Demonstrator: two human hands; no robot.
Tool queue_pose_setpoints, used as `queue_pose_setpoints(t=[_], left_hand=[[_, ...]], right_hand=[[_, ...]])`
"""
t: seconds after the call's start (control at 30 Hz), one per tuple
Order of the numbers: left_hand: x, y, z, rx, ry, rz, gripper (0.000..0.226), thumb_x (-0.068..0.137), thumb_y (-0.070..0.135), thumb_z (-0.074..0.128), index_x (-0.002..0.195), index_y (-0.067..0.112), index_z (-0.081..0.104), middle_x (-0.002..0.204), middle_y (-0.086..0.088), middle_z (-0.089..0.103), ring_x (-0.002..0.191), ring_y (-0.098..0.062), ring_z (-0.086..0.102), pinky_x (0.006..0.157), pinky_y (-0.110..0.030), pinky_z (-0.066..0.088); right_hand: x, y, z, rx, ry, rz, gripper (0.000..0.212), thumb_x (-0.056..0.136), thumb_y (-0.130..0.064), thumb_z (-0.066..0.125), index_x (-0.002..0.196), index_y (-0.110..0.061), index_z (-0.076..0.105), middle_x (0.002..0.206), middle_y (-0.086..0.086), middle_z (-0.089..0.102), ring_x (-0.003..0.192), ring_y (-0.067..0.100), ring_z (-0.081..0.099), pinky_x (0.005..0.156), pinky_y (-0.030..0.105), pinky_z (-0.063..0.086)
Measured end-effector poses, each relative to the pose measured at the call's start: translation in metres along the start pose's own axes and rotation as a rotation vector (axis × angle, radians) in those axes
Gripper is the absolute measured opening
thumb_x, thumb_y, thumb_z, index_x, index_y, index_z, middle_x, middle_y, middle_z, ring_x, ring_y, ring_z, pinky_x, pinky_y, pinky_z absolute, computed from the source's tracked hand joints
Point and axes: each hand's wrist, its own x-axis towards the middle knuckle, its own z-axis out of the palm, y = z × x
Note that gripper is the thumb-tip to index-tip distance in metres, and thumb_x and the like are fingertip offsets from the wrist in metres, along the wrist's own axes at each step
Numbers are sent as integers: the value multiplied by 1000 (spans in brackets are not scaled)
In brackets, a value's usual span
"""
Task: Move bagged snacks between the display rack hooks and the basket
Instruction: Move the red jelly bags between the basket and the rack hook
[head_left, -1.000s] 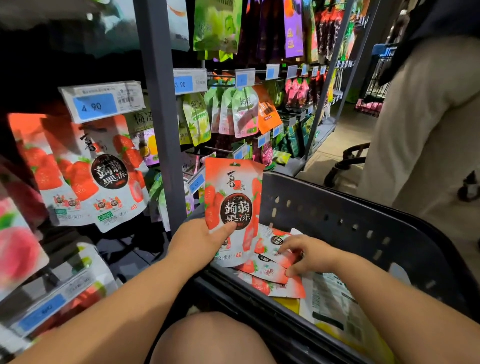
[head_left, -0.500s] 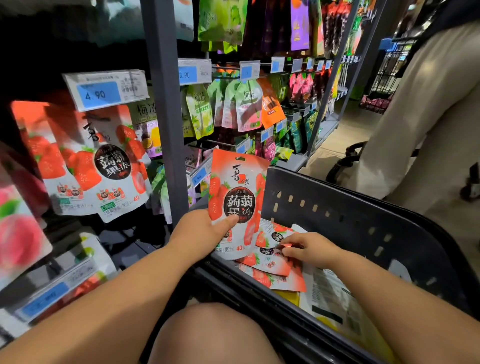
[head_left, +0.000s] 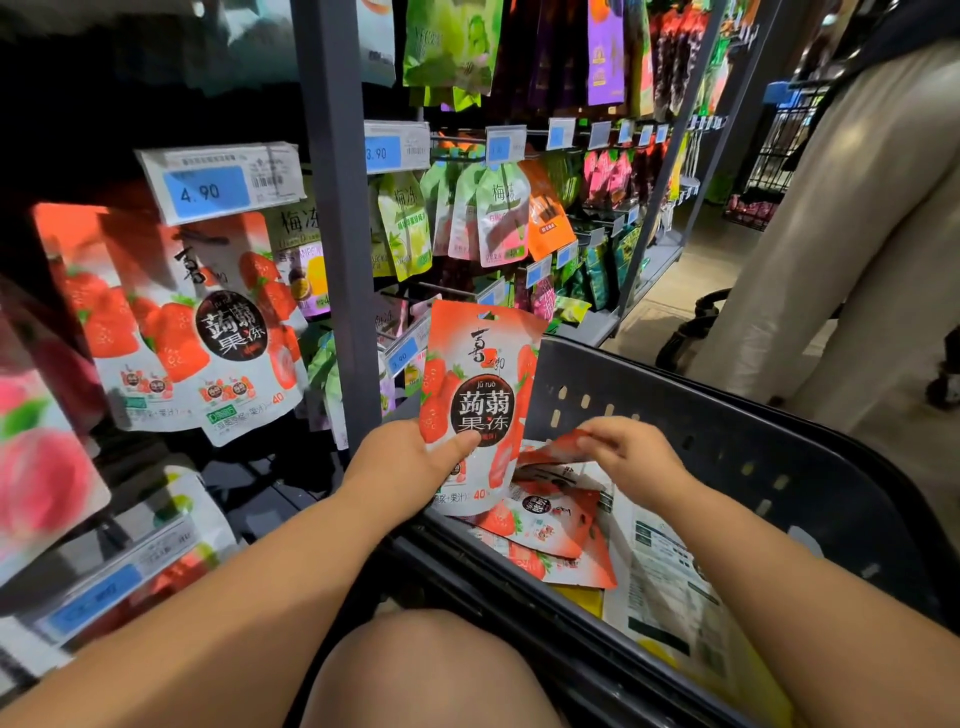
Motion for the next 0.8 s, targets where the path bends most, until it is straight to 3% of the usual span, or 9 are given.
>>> queue_pose_setpoints(t=[0.17,0.37,0.53,0.7,0.8], left_hand=[[3,-1,-1,-76,37,-36,59,88,58,58,77,1,64,65,-12,57,68,-26,58,58,-31,39],[-1,3,0,-69,60,-51,52,90,52,60,56,18,41,53,1,40,54,-16,44,49,-29,28],[0,4,4,-33,-12,-56,58,86,62,58,66,8,53,65,-9,48,62,-26,52,59,-35,37],[-6,12,5,-144,-86,-14,34,87,57,59,67,30,56,82,-14,68,81,-28,65,72,-35,46],[-8,16,-5,-235,-27,-18,38,89,51,62,61,27,51,61,3,55,67,-19,57,65,-30,41]], right_hand=[[2,-21,-24,5,233,-169,15,94,-8,62,103,-12,73,95,-7,63,95,15,57,83,24,41],[-5,-38,-50,-94,355,-334,23,90,-26,55,99,-16,73,92,-15,61,93,20,63,82,35,49],[-6,-59,-54,-84,350,-423,19,88,-29,61,96,-18,74,86,-15,63,86,17,64,76,36,51],[9,-95,-51,-174,280,-473,7,88,-27,71,91,-21,75,79,-11,62,80,22,63,67,33,46],[19,-119,-57,-173,270,-476,8,90,-30,70,88,-23,75,77,-7,64,79,21,62,64,33,44]])
